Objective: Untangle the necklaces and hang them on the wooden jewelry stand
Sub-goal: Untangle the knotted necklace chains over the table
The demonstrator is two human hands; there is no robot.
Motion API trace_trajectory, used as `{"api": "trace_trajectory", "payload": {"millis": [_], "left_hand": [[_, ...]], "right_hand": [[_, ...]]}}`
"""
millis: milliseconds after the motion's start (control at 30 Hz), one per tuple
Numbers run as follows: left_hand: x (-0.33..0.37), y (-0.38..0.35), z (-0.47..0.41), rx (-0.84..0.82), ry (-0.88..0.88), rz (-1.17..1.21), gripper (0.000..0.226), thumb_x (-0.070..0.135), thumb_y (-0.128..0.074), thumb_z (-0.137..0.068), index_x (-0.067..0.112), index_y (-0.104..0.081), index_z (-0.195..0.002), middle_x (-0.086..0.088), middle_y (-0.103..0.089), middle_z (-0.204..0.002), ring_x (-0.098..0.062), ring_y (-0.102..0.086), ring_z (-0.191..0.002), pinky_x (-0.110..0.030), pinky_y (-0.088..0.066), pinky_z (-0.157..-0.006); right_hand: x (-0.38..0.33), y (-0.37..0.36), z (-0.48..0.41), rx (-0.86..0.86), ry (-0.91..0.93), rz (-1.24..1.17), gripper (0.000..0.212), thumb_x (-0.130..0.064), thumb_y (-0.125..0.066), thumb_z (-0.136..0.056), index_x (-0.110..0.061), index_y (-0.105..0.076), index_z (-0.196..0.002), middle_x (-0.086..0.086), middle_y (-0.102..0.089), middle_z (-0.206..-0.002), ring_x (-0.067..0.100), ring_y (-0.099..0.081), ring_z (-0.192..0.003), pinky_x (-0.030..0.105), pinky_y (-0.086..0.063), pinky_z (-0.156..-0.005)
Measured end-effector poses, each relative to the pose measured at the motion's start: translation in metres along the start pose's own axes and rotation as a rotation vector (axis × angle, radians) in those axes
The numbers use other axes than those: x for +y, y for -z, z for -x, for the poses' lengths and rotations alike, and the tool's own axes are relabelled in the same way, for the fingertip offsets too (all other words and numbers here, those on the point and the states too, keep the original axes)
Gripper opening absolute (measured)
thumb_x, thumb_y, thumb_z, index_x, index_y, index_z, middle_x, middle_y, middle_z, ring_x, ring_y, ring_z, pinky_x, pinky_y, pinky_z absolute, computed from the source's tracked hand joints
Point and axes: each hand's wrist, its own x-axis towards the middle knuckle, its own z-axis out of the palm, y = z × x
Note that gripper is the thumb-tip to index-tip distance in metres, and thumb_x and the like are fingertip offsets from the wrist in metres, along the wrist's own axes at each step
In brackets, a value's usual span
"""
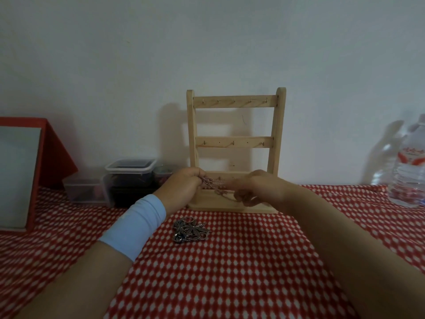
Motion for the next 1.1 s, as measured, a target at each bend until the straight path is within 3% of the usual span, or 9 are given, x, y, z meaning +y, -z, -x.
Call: {"api": "trace_trajectory", "payload": {"millis": [167,233,333,400,533,633,867,1000,1100], "left_hand": [[0.004,-0.006,0.005,-0.002,0.028,0.093,0.035,0.018,-0.045,-0.100,0.017,-0.060,-0.068,0.014,-0.056,-0.056,-0.005,-0.049,-0.059,-0.021,-0.038,-0.057],[0.002,-0.009,0.007,0.011,-0.035,0.017,0.034,0.034,-0.049,-0.099,0.016,-0.070,-0.079,0.012,-0.069,-0.074,-0.008,-0.061,-0.075,-0.023,-0.046,-0.071],[-0.005,-0.008,0.007,0.100,-0.118,-0.053,0.024,0.033,-0.057,-0.095,0.018,-0.074,-0.103,0.007,-0.073,-0.099,-0.009,-0.065,-0.096,-0.028,-0.050,-0.089],[-0.006,-0.006,0.005,0.129,-0.140,-0.045,0.022,0.031,-0.057,-0.096,0.019,-0.074,-0.100,0.007,-0.073,-0.095,-0.009,-0.065,-0.092,-0.027,-0.050,-0.084],[-0.010,-0.008,0.001,0.104,-0.061,0.140,0.028,0.034,-0.048,-0.100,0.020,-0.070,-0.089,0.013,-0.055,-0.064,-0.008,-0.049,-0.065,-0.026,-0.040,-0.066],[-0.014,-0.015,0.000,0.055,-0.025,0.334,0.033,0.031,-0.046,-0.101,0.019,-0.063,-0.076,0.004,-0.046,-0.063,-0.014,-0.043,-0.062,-0.025,-0.036,-0.059],[-0.009,-0.019,0.005,-0.081,0.069,0.749,0.028,0.022,-0.046,-0.101,0.012,-0.057,-0.077,-0.004,-0.067,-0.079,-0.013,-0.060,-0.063,-0.024,-0.040,-0.054],[-0.012,-0.015,0.004,-0.073,0.020,0.607,0.020,0.013,-0.046,-0.100,0.010,-0.062,-0.088,0.000,-0.062,-0.074,-0.009,-0.051,-0.057,-0.017,-0.035,-0.048],[-0.014,-0.011,0.003,-0.039,-0.027,0.264,0.015,0.010,-0.053,-0.097,0.012,-0.067,-0.096,0.007,-0.068,-0.073,-0.007,-0.050,-0.055,-0.018,-0.041,-0.052]], "right_hand": [[0.001,-0.008,-0.007,0.211,0.132,-0.315,0.013,-0.011,-0.072,-0.088,-0.007,-0.070,-0.076,0.010,-0.074,-0.082,0.021,-0.069,-0.081,0.037,-0.056,-0.085],[-0.001,-0.012,-0.010,0.182,0.159,-0.512,0.016,-0.002,-0.069,-0.090,-0.006,-0.062,-0.075,0.016,-0.075,-0.086,0.027,-0.071,-0.080,0.039,-0.061,-0.082],[-0.001,-0.012,-0.011,0.024,0.163,-0.697,0.029,0.005,-0.062,-0.093,-0.015,-0.051,-0.074,0.013,-0.066,-0.076,0.019,-0.060,-0.059,0.034,-0.057,-0.064],[0.001,-0.011,-0.010,0.020,0.130,-0.601,0.027,0.001,-0.060,-0.095,-0.016,-0.049,-0.077,0.007,-0.060,-0.071,0.015,-0.046,-0.052,0.030,-0.048,-0.055],[0.008,-0.012,-0.014,0.275,0.064,-0.045,0.014,-0.012,-0.065,-0.095,-0.015,-0.055,-0.086,0.002,-0.060,-0.078,0.010,-0.044,-0.053,0.020,-0.038,-0.041],[0.009,-0.013,-0.016,0.329,0.045,0.056,0.009,-0.019,-0.069,-0.094,-0.021,-0.061,-0.097,-0.003,-0.065,-0.092,0.008,-0.051,-0.058,0.016,-0.038,-0.039],[0.005,-0.009,-0.008,0.226,0.017,0.060,0.009,-0.025,-0.064,-0.098,-0.020,-0.071,-0.098,0.001,-0.060,-0.081,0.010,-0.044,-0.057,0.023,-0.040,-0.044],[0.001,-0.001,-0.004,0.130,-0.031,0.092,0.007,-0.021,-0.068,-0.095,-0.021,-0.072,-0.100,-0.004,-0.054,-0.075,0.011,-0.040,-0.059,0.022,-0.037,-0.045],[0.003,0.006,-0.004,0.062,-0.076,0.124,0.018,-0.022,-0.071,-0.093,-0.021,-0.069,-0.111,0.004,-0.053,-0.084,0.013,-0.036,-0.058,0.024,-0.031,-0.045]]}}
